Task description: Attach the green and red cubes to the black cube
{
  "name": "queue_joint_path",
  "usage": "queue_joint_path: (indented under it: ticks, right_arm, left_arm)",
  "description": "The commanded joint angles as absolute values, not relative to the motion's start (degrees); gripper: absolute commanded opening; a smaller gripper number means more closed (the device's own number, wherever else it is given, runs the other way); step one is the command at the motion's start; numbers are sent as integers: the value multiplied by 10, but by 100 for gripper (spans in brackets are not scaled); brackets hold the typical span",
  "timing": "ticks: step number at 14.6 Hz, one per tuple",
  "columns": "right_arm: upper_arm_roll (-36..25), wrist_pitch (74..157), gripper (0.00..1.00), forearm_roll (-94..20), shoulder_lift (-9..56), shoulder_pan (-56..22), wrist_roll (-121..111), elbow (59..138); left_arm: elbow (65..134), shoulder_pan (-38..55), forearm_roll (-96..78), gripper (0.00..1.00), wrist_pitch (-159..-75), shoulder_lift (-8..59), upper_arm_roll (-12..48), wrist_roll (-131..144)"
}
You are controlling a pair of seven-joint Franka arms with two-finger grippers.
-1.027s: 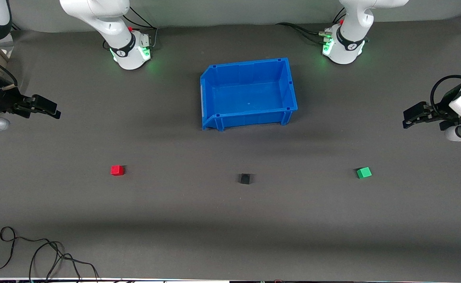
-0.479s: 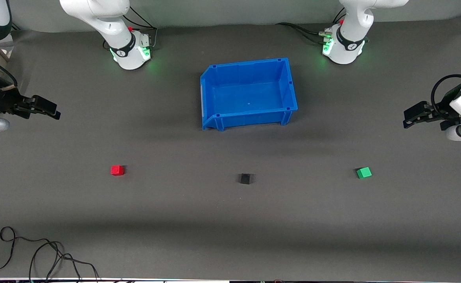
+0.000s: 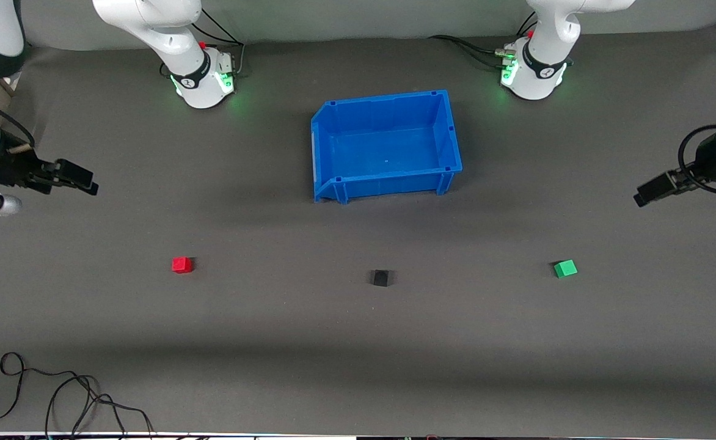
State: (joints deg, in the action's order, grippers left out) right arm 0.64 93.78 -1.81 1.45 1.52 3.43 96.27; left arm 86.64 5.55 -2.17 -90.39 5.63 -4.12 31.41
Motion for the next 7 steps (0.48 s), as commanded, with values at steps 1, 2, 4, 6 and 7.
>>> queue_joint_path:
  ticks: [1, 2, 4, 6, 7]
  right_arm:
    - [10, 966, 100, -18, 60, 18, 32, 959]
    - [9, 984, 100, -18, 74, 17, 32, 965]
    - [9, 1031, 100, -18, 101, 18, 33, 984]
    - [9, 1090, 100, -18, 119, 18, 33, 1020]
    - [8, 1128, 100, -18, 123, 18, 32, 1047]
  left_arm:
    - [857, 55, -73, 100, -896, 76, -44, 532]
    - [857, 45, -96, 100, -897, 80, -44, 594]
    - [857, 25, -133, 100, -902, 91, -44, 691]
    - [857, 9, -156, 100, -903, 100, -44, 734]
    - [858, -9, -184, 100, -906, 105, -44, 760]
